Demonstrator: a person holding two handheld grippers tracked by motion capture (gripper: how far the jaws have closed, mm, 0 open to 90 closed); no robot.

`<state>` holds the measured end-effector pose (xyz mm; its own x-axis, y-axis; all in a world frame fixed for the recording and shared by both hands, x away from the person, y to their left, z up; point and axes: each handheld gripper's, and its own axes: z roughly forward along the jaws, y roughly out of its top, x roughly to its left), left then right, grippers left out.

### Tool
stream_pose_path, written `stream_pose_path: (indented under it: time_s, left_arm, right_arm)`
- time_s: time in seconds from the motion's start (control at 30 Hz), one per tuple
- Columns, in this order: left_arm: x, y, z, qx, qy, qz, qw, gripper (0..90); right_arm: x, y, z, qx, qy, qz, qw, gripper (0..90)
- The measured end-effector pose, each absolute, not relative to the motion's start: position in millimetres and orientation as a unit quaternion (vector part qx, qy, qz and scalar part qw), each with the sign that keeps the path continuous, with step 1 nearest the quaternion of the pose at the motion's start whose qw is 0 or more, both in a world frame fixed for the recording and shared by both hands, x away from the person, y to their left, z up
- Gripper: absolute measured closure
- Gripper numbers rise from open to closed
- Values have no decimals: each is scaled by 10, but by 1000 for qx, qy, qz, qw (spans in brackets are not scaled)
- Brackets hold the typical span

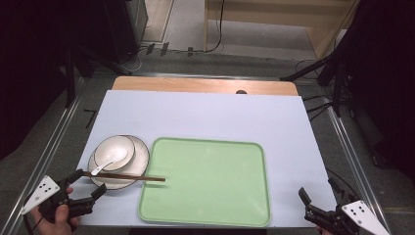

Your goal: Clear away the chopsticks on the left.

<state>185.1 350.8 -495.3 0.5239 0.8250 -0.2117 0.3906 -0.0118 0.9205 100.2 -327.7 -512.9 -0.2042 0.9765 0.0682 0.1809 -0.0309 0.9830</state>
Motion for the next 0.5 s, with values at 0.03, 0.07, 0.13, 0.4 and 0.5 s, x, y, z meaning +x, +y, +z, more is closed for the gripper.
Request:
stream_pose_path:
  time_s: [0.03, 0.07, 0.13, 0.4, 0.5]
  left_arm:
    - [1822, 3487, -4911, 680, 452, 206, 539, 33]
    - [1795, 3465, -4875, 680, 458, 211, 533, 115]
    - [1776, 3442, -4852, 681, 460, 210, 530, 189]
    - [1671, 3242, -4753, 695, 433, 199, 539, 760]
    - [1618, 3133, -4743, 704, 418, 208, 536, 860]
  right_arm:
    - [1007, -3274, -5131, 501, 580, 515, 383, 16]
    - [1011, -3269, -5132, 502, 581, 515, 381, 16]
    - [1016, -3266, -5135, 501, 582, 514, 381, 16]
    - [1039, -3217, -5141, 501, 593, 506, 377, 16]
    - [1036, -3210, -5138, 501, 592, 506, 378, 16]
